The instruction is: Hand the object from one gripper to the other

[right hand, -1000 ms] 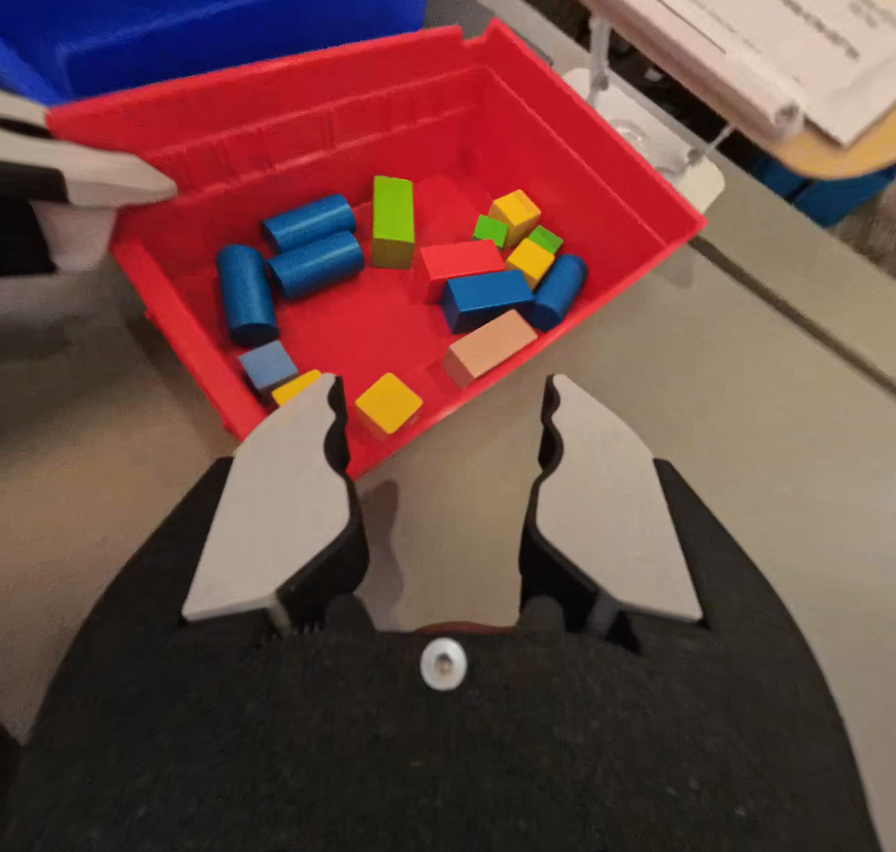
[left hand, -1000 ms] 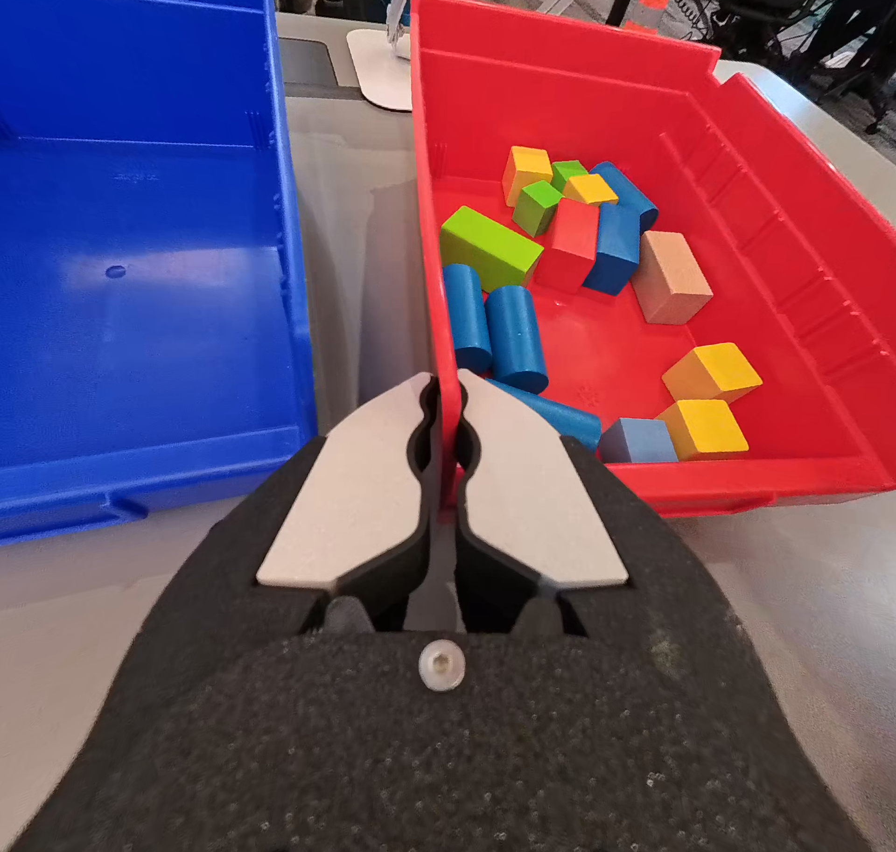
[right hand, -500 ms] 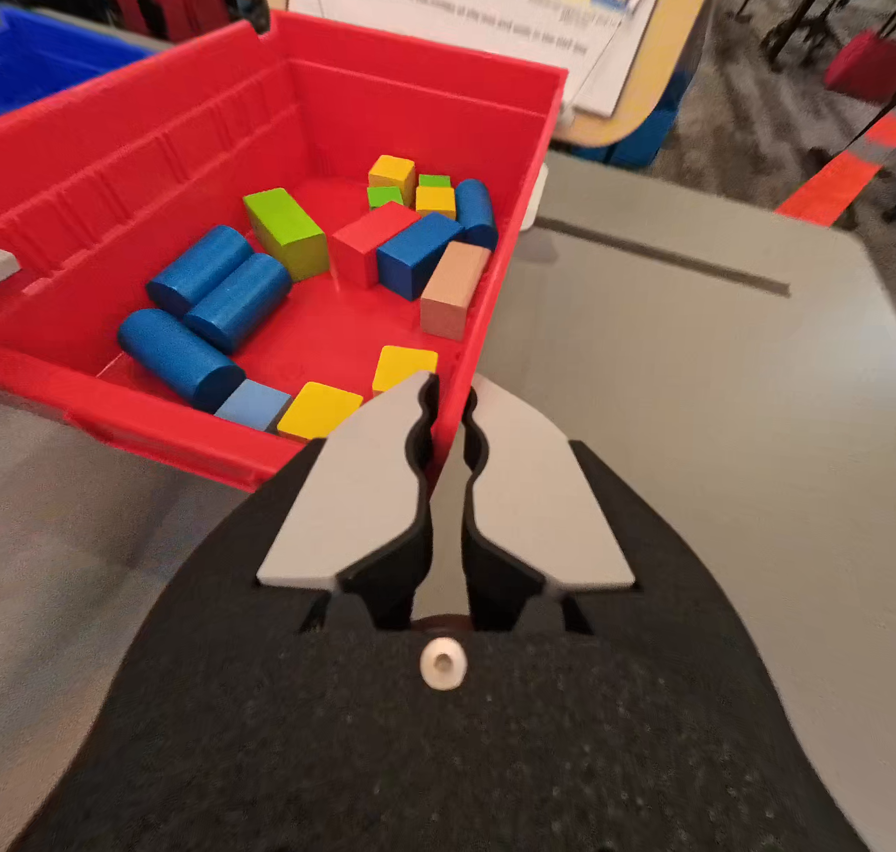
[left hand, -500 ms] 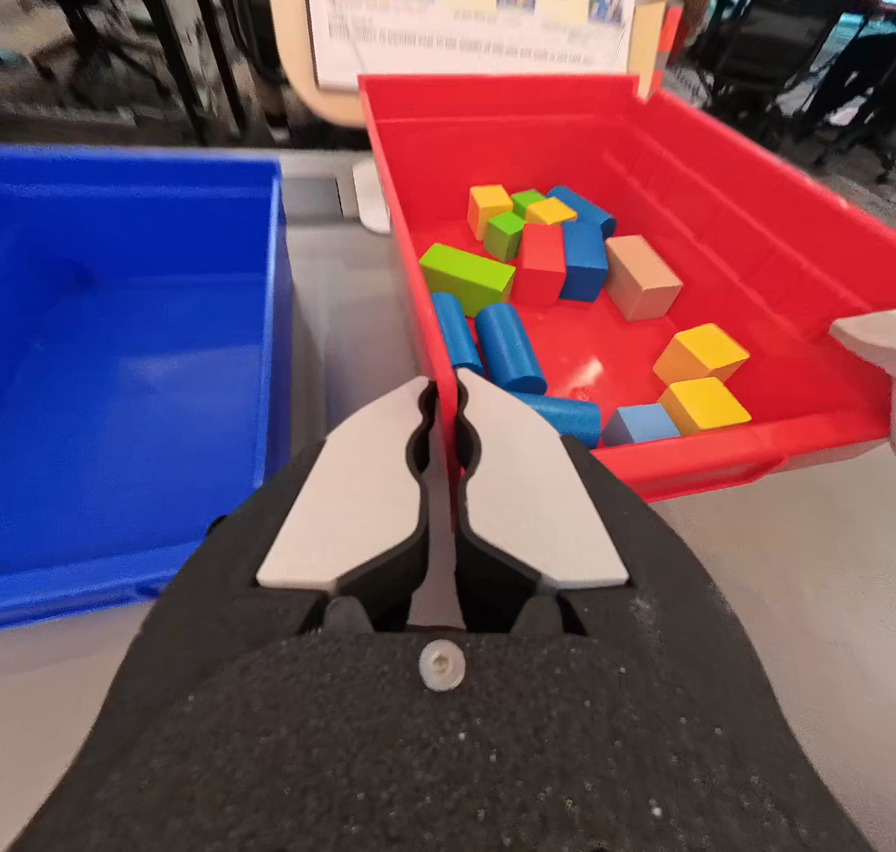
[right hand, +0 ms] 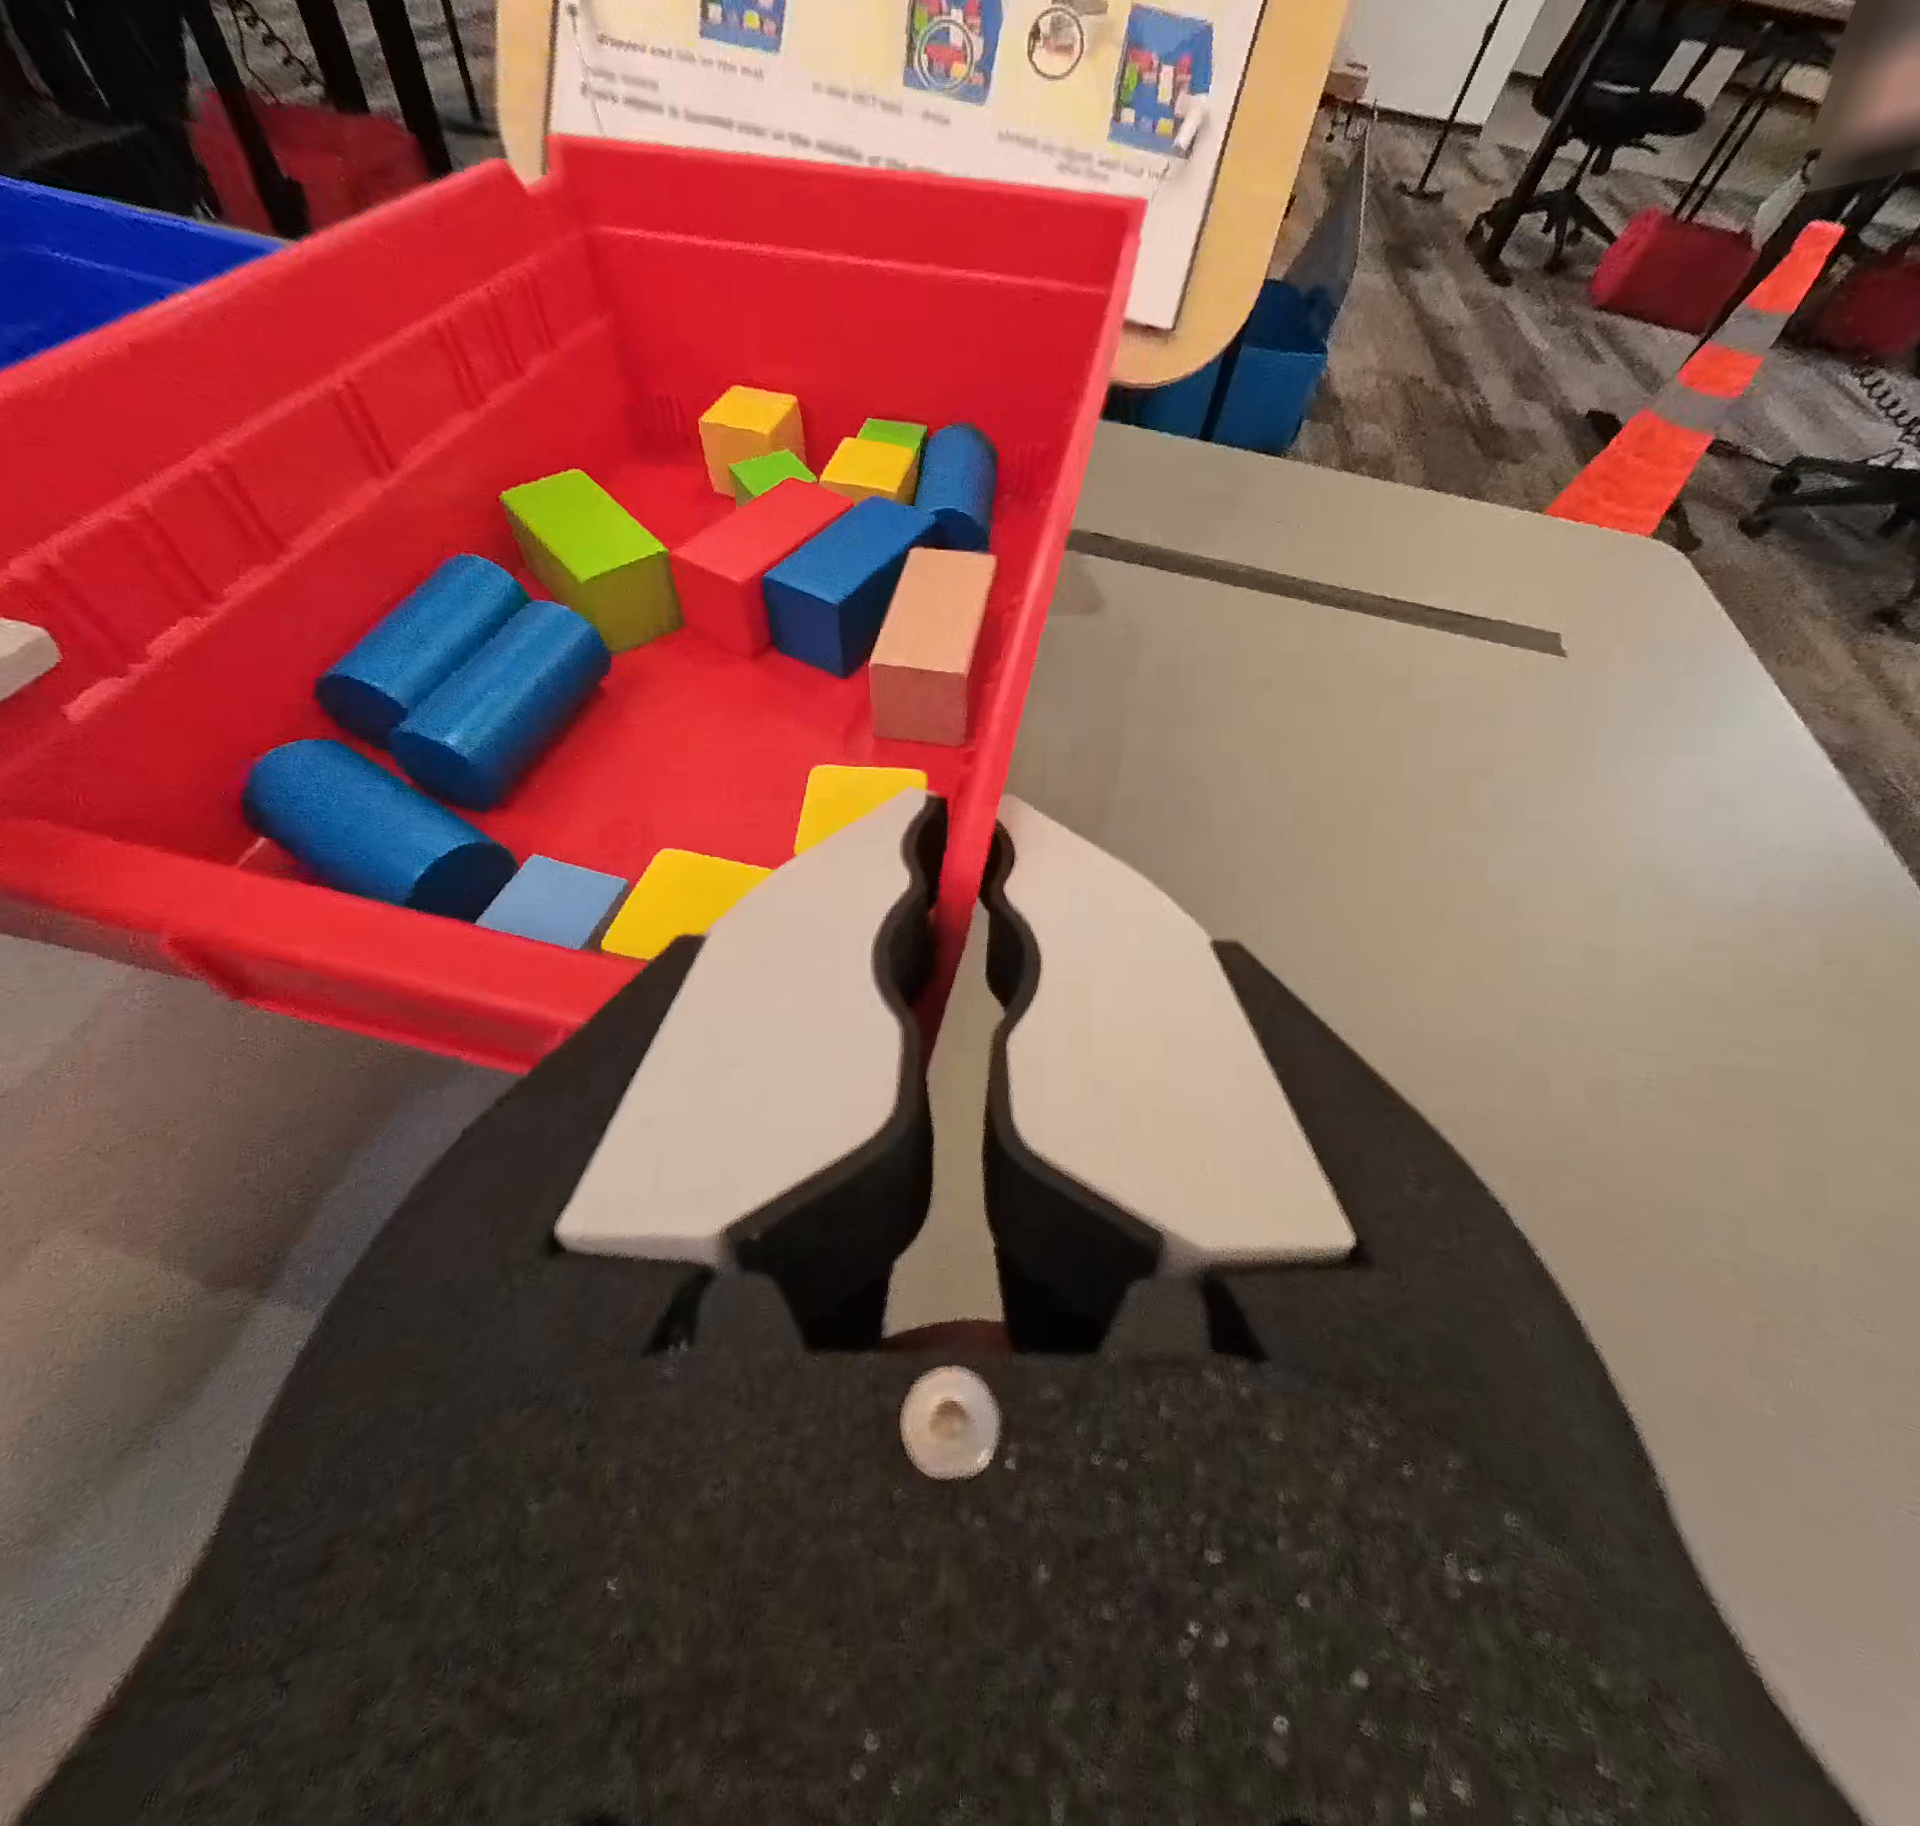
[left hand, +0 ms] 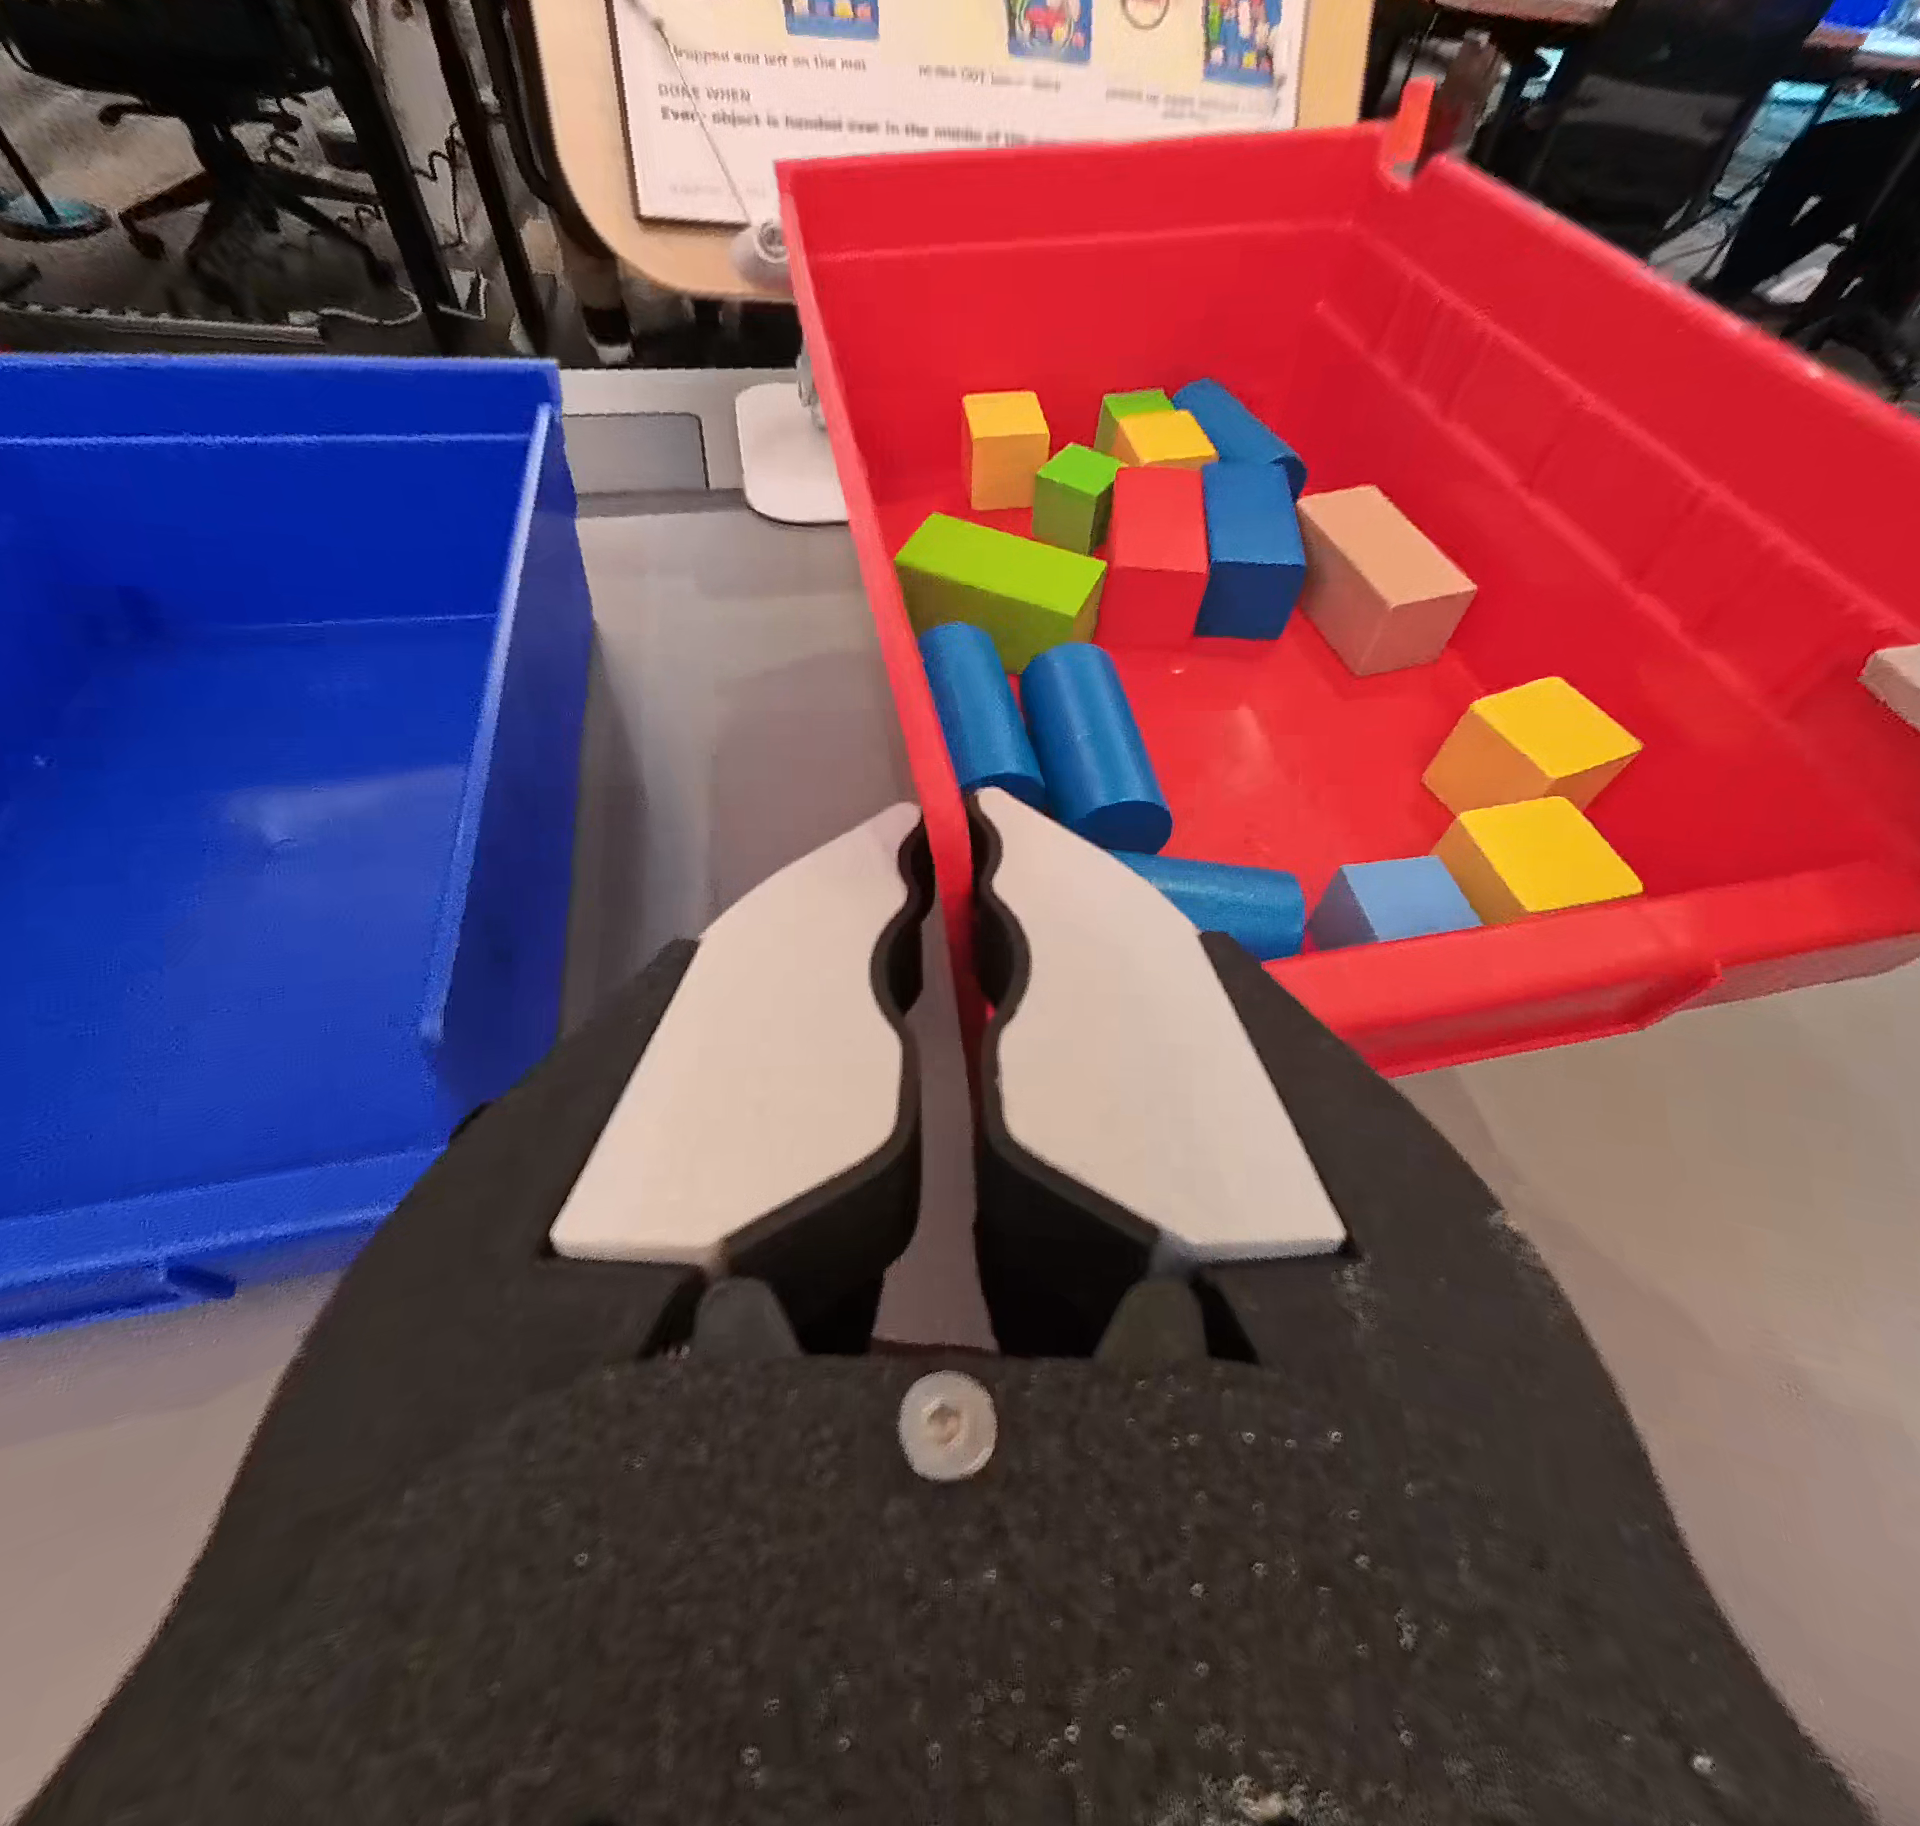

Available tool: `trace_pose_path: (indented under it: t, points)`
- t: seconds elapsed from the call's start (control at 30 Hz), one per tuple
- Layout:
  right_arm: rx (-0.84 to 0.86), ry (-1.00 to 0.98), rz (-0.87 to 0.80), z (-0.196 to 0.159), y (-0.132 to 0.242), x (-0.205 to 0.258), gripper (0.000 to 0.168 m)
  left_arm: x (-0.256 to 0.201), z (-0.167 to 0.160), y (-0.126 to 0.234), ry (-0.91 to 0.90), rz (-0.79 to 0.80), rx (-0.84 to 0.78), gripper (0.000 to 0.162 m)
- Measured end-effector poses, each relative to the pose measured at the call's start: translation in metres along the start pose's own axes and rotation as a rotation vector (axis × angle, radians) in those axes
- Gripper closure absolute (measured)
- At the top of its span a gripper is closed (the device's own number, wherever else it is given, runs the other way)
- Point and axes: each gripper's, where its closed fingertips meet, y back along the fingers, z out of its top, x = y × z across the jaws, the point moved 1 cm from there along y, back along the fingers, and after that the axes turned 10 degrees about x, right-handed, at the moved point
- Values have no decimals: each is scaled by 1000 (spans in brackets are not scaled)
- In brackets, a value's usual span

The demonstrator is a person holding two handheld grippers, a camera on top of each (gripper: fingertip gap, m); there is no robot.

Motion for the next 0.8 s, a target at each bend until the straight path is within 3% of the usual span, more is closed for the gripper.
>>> trace_pose_path:
  t: [0.17,0.27,0.53,0.73,0.8]
  points:
    - [-77,-48,-16,-32,-15,10,164,6,-26,-11,-19,21,-45,159]
    - [-105,-44,-17,-31,-14,15,164,11,-29,-6,-12,46,-91,159]
    - [35,-115,66,-57,-53,31,163,32,-50,-31,-13,106,48,158]
    - [83,-133,128,-51,-64,39,162,41,-50,-30,38,44,107,156]
    - [123,-116,151,-49,-64,38,162,36,-50,-22,91,-66,167,151]
